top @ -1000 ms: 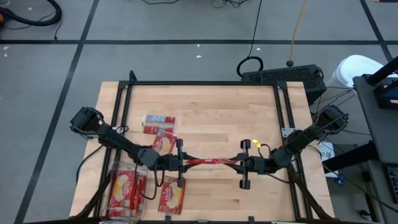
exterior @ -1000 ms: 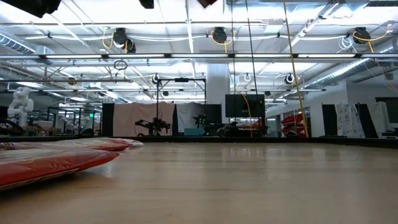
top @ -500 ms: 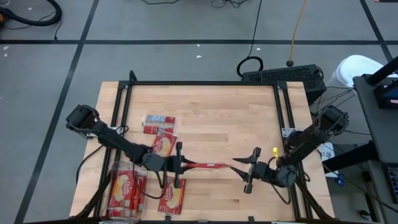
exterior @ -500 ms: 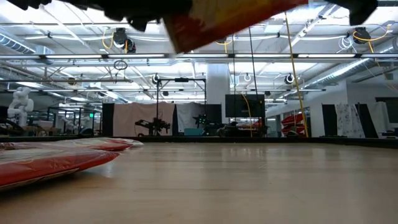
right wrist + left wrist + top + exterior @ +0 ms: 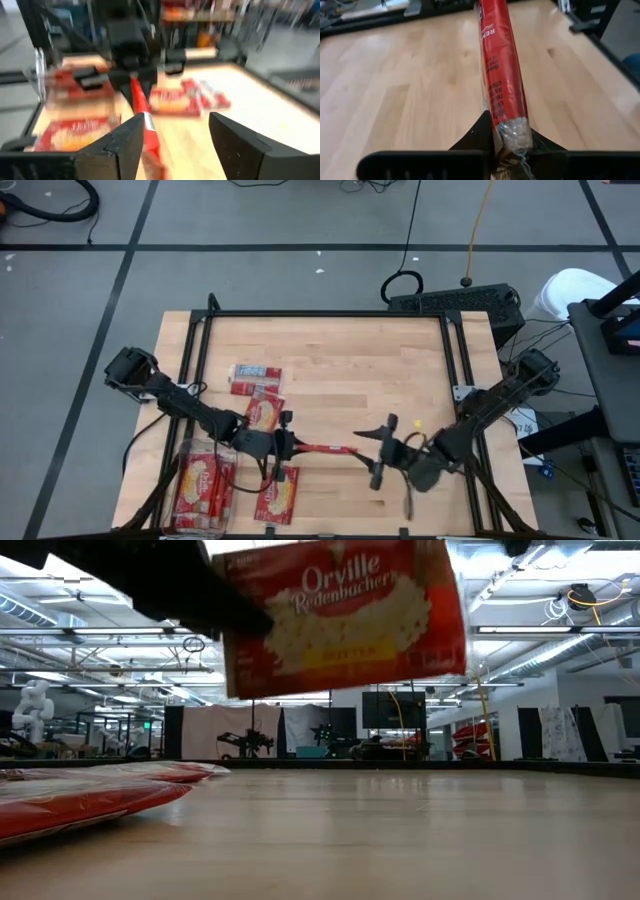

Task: Sort popcorn bags into baskets
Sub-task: Put the popcorn bag into the transparent bin

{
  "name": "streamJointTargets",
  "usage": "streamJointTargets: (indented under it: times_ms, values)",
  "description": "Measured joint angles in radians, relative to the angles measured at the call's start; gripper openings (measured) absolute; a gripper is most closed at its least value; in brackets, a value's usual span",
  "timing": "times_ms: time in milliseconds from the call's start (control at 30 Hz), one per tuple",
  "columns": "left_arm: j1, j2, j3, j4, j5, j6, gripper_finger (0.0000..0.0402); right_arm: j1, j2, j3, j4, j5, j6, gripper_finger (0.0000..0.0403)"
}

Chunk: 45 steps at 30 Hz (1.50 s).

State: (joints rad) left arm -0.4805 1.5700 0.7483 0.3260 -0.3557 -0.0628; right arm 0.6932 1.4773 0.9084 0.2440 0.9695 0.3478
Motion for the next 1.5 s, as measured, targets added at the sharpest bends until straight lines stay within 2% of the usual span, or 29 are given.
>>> streamJointTargets:
  times_ms: [100, 333, 667, 767, 833, 967, 1100, 1267, 1500]
  values:
    - [0.000, 0.000, 0.000, -0.048, 0.000, -0.015, 0.0032, -0.051, 0.000, 0.032, -0.138, -0.109, 0.094, 0.0216]
    - [0.030, 0.000, 0.000, -0.133, 0.003, -0.054, 0.0022, -0.121, 0.027, 0.033, -0.213, -0.308, 0.099, 0.0216]
    - [0.071, 0.000, 0.000, -0.194, -0.001, -0.072, 0.0036, -0.208, 0.091, 0.033, -0.188, -0.320, 0.056, 0.0216]
    - [0.079, 0.000, 0.000, -0.215, -0.001, -0.077, 0.0028, -0.243, 0.091, 0.033, -0.160, -0.364, 0.019, 0.0216]
    - [0.084, 0.000, 0.000, -0.225, -0.001, -0.075, 0.0023, -0.275, 0.094, 0.033, -0.139, -0.422, -0.009, 0.0216]
    - [0.097, 0.000, 0.000, -0.228, -0.001, -0.074, 0.0030, -0.359, 0.096, 0.033, -0.131, -0.605, 0.007, 0.0208]
    - [0.111, 0.000, 0.000, -0.230, -0.001, -0.071, 0.0039, -0.409, 0.111, 0.033, -0.150, -0.689, -0.035, 0.0197]
    - [0.122, 0.000, 0.000, -0.234, -0.001, -0.071, 0.0027, -0.426, 0.157, 0.031, -0.166, -0.713, -0.065, 0.0153]
    - [0.123, 0.000, 0.000, -0.230, -0.001, -0.086, 0.0043, -0.423, 0.203, 0.031, -0.151, -0.714, -0.104, 0.0038]
